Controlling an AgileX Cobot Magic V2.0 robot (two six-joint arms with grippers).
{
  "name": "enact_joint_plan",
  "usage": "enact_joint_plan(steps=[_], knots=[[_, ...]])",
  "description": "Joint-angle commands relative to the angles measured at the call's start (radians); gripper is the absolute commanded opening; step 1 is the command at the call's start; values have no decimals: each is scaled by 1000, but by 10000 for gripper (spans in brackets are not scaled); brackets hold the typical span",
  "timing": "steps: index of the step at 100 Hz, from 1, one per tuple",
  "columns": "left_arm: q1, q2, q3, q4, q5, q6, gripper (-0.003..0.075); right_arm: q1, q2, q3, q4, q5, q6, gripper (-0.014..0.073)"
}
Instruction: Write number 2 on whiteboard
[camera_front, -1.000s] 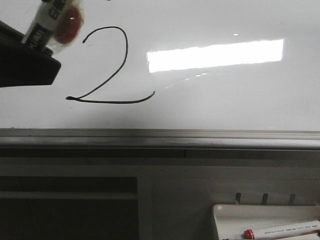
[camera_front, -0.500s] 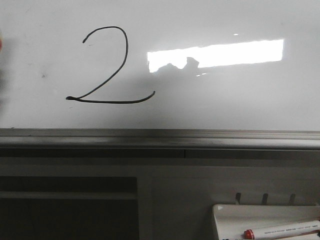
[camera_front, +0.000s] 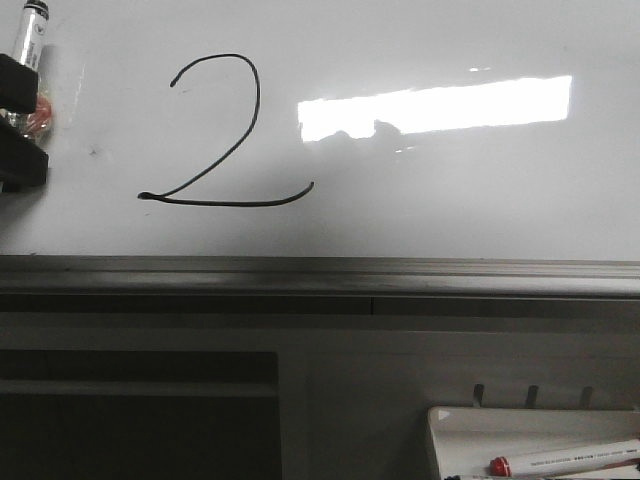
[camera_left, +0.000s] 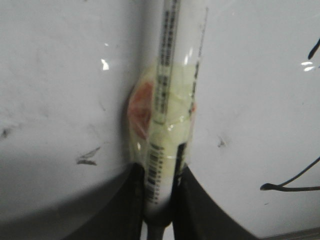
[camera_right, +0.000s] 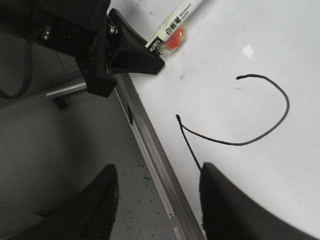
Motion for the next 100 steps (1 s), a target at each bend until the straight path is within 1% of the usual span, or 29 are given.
enact_joint_plan(steps=[1,5,12,16,18,19,24,31,35,59,63,65,68,69,70,72,73,74,76,77,80,82,83,84,89,96,100], knots=[[0,10,-32,-7,-68,-9,-5,-7,-33,-31,9,-44,-4,324],[0,10,-32,-11,-68,-9,17,-7,-33,-31,9,-44,-4,324],[0,10,-32,-15,-68,-9,96,-7,-33,-31,9,-44,-4,324],[0,10,-32,-13,-68,-9,160,-7,-33,-31,9,-44,-4,324],[0,10,-32,-8,-68,-9,206,-7,-33,-31,9,-44,-4,324],[0,10,-32,-6,-68,-9,206,-7,-33,-31,9,-44,-4,324],[0,10,-32,11,-64,-9,300,-7,-33,-31,9,-44,-4,324],[0,8,-32,13,-43,-9,375,-7,-33,-31,9,-44,-4,324],[0,6,-32,13,-40,-9,384,-7,-33,-31,9,-44,-4,324],[0,-44,-32,13,-23,-9,384,-7,-33,-31,9,-42,-3,323],[0,-67,-32,15,-7,-9,384,-9,-33,-31,9,-42,10,309],[0,-79,-32,17,-7,-7,384,-9,-33,-31,9,-42,21,289],[0,-97,-32,26,4,-7,384,-17,-33,-31,9,-42,39,234],[0,-101,-32,28,7,-7,384,-17,-33,-31,9,-42,46,204],[0,-110,-32,34,12,-7,384,-19,-33,-31,9,-42,49,204],[0,-124,-32,41,19,-7,381,-25,-35,-31,9,-42,54,153],[0,-134,-32,46,25,-7,377,-30,-35,-29,9,-42,54,115],[0,-134,-32,49,25,-7,375,-30,-35,-29,9,-42,54,96],[0,-149,-32,51,32,-7,365,-37,-35,-29,9,-42,54,18],[0,-160,-32,54,36,-7,363,-41,-37,-29,9,-42,54,18],[0,-180,-32,56,42,-7,337,-50,-42,-28,9,-42,54,-77],[0,-196,-32,56,48,-7,322,-57,-44,-27,9,-44,55,-74],[0,-207,-32,56,49,-7,295,-59,-46,-27,9,-44,55,-68],[0,-212,-32,56,51,-7,295,-62,-46,-27,9,-44,55,-68],[0,-251,-32,56,52,-7,212,-70,-57,-27,9,-56,55,-55],[0,-310,-32,63,52,-7,48,-74,-80,-19,3,-89,55,-55],[0,-339,-32,77,52,-7,-22,-74,-97,-4,-1,-119,55,-55]])
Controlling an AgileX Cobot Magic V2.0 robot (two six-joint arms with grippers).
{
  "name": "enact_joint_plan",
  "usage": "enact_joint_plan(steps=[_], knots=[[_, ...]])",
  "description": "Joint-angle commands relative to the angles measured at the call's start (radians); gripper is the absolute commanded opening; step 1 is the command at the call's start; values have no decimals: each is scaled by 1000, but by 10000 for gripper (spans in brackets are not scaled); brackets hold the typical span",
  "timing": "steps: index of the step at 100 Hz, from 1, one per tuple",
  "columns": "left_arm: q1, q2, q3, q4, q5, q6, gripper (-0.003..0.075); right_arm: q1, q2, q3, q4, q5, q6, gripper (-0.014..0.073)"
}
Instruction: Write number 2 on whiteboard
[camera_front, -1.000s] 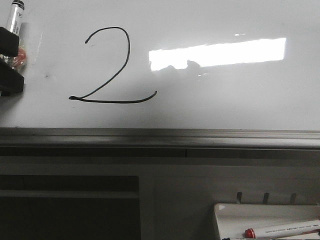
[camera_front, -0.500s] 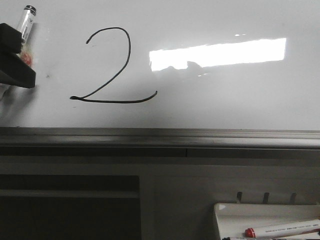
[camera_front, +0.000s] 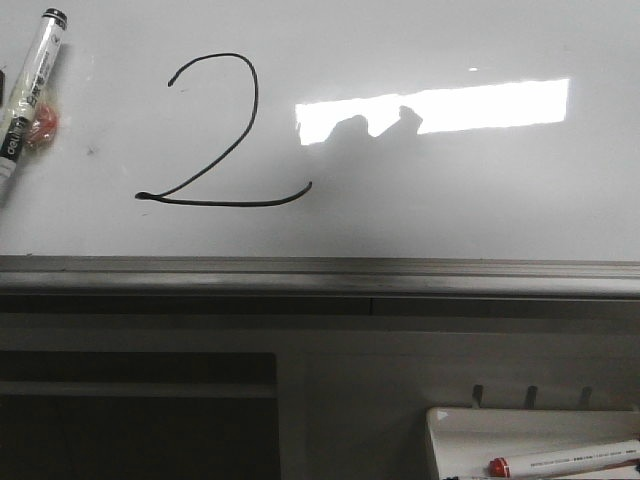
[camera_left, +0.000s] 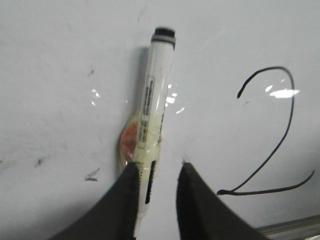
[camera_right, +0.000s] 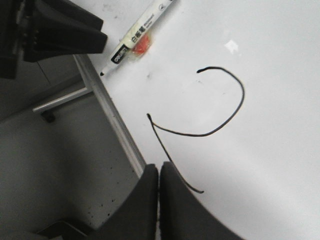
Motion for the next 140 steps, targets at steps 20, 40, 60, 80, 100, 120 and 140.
enact_joint_plan(steps=[20,40,60,80,100,120,140], knots=[[4,-239,-21,93,-65,-5,-20,-8,-214,187,-3,-393,1,-55],[6,-406,38,146,-72,-5,-20,-8,-424,480,-3,-650,1,-55],[6,-570,154,148,-73,-5,-20,-8,-613,733,-3,-705,1,-55],[6,-704,290,168,-104,-7,-20,-8,-744,887,-3,-710,1,-55],[6,-731,312,165,-167,-7,-20,-8,-788,925,-3,-703,1,-56],[6,-731,312,165,-165,-7,-20,-8,-788,925,-3,-703,1,-56],[6,-731,312,165,-163,-7,-20,-8,-788,925,-3,-703,1,-56]])
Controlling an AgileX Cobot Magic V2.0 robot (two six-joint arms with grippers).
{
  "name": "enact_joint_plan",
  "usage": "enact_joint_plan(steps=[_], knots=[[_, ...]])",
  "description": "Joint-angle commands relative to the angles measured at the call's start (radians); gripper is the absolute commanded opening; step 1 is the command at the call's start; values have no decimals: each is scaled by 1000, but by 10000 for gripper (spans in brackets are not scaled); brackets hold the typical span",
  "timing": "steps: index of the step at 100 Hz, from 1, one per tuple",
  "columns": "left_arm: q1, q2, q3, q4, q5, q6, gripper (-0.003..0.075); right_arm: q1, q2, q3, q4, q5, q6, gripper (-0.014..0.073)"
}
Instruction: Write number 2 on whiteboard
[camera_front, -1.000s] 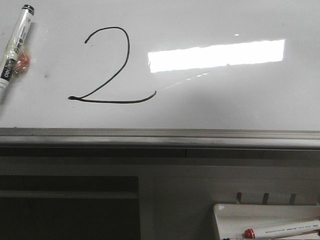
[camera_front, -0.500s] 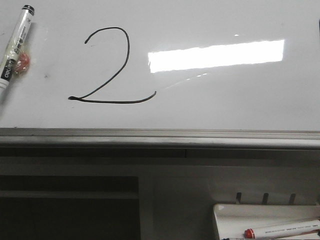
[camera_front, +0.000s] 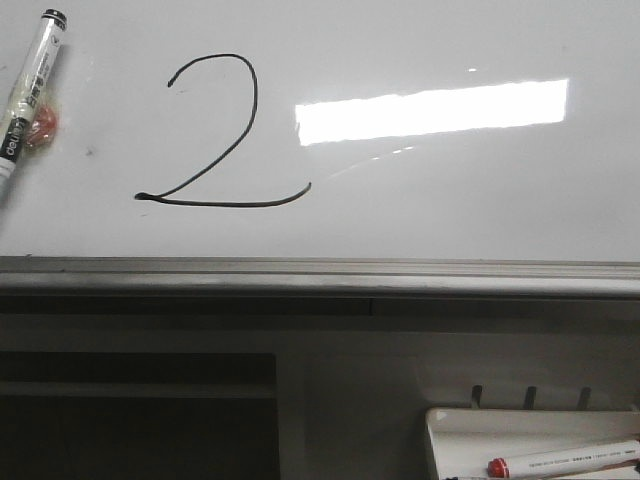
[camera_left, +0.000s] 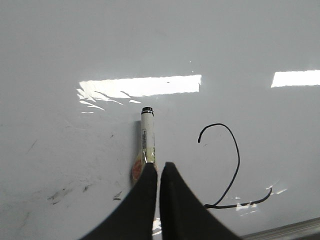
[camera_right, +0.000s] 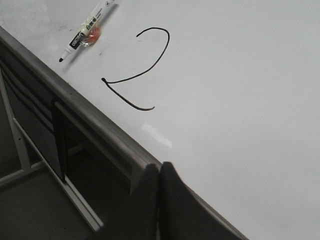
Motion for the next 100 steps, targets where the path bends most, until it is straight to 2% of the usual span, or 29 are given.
enact_joint_plan(steps=[1,47,67,83,100], knots=[[4,9,-27,-4,-82,-7,-20,-7,-1,-27,1,-79,-1,-56],[17,0,-11,-4,-73,-3,-20,-7,-1,-27,1,-79,-1,-56],[150,-15,4,3,-73,40,-20,-7,-1,-27,1,-77,-1,-56],[275,-46,63,3,-73,48,-20,-7,-1,-27,1,-77,-1,-56],[360,-140,146,3,-71,48,-20,-7,-1,-27,1,-77,-1,-56]])
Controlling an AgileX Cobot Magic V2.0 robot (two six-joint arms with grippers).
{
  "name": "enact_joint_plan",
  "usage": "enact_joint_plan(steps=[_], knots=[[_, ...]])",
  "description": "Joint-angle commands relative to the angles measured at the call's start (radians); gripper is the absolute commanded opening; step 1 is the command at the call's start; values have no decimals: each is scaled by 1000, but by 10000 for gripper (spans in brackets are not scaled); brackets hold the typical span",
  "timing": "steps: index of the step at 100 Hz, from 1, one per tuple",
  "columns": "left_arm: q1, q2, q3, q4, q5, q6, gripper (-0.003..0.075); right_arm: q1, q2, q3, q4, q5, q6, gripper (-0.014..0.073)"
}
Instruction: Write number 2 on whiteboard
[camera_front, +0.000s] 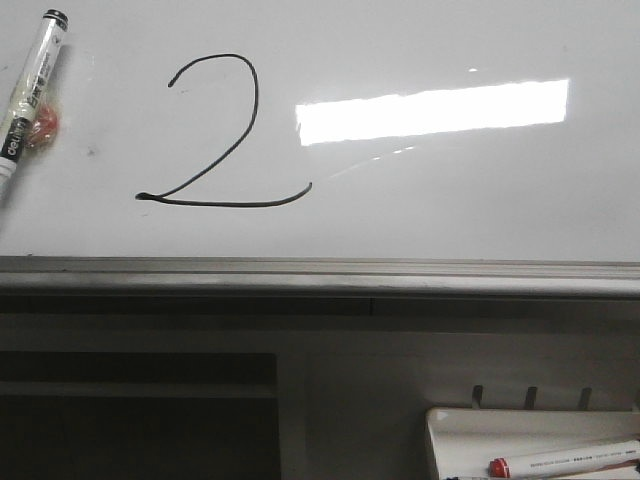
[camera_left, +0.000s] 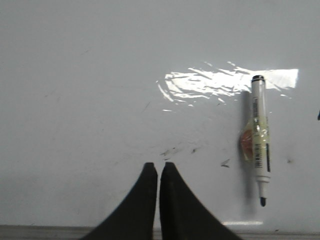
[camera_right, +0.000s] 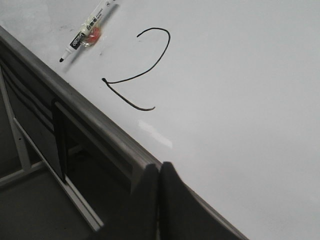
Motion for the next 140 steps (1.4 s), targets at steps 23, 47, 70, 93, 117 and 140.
enact_joint_plan(steps=[23,47,70,93,117,140], knots=[[68,-90,61,29,3,2,-20,-7,-1,-27,1,-77,-1,-56],[57,-90,61,44,226,2,-20,-7,-1,-27,1,-77,-1,-56],[57,-90,63,46,228,2,-20,-7,-1,-27,1,-77,-1,-56],[57,-90,63,44,228,2,-20,-7,-1,-27,1,-77,-1,-56],[57,-90,63,44,228,2,-20,-7,-1,-27,1,-77,-1,-56],[57,-90,63,44,228,2,-20,-7,-1,-27,1,-77,-1,-56]])
